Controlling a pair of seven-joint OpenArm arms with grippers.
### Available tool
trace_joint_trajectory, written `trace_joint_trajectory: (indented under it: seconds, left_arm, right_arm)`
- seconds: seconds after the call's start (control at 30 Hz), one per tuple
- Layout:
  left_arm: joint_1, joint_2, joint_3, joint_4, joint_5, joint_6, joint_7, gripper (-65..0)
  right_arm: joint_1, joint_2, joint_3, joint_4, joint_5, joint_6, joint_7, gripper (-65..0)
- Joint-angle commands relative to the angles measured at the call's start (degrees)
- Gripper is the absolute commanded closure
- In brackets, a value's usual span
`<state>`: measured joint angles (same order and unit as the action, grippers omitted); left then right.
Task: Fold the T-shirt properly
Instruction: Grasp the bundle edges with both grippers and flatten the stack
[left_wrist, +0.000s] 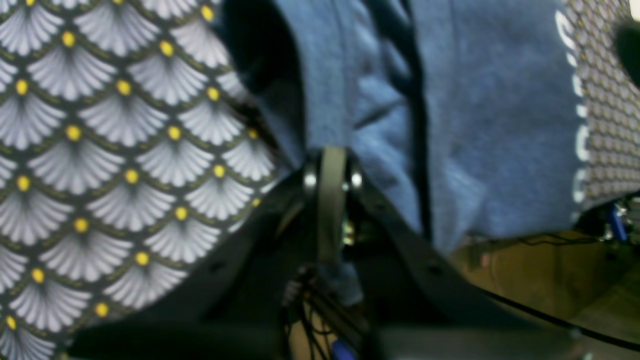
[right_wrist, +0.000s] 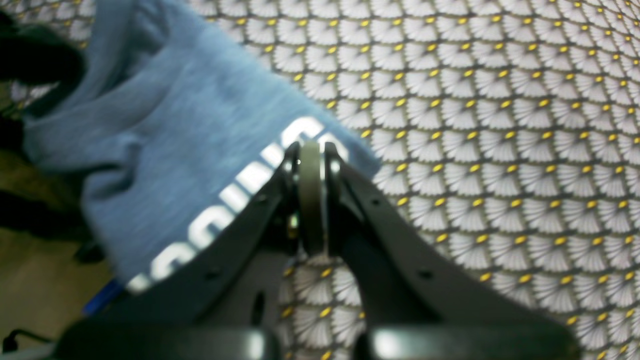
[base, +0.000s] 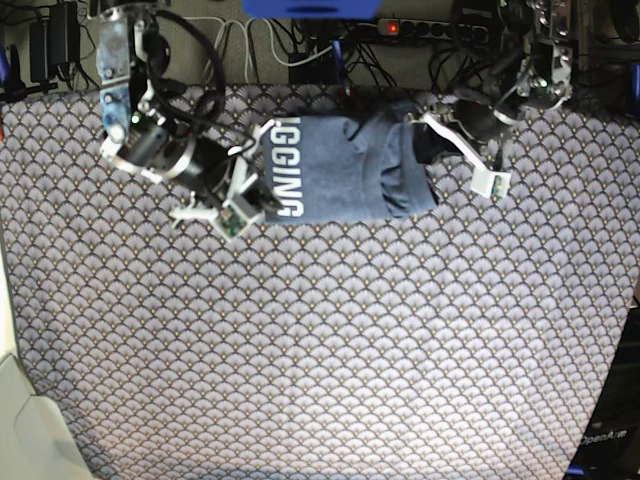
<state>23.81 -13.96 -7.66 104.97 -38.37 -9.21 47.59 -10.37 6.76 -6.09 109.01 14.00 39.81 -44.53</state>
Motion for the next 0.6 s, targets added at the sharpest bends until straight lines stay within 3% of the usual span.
trace_joint_trajectory:
  seconds: [0.0, 0.37, 0.57]
  left_arm:
    - [-1.18, -0.33, -0.12, 0.39, -0.53, -0.33, -0.69, -0.3]
    - [-7.42, -0.33, 0.14, -8.4, -0.44, -0.33, -0.69, -0.3]
    - [-8.82, -0.33, 1.9, -11.12, -0.44, -0.33, -0.69, -0.3]
  right_arm:
    - [0.13, -0.22, 0.07, 1.54, 0.99, 0.19, 0.89, 0.0]
    - [-2.6, -1.36, -2.57, 0.57, 0.73, 0.19, 0.45, 0.0]
    - [-2.07, -1.01, -2.13, -5.85, 0.73, 0.19, 0.62, 0.0]
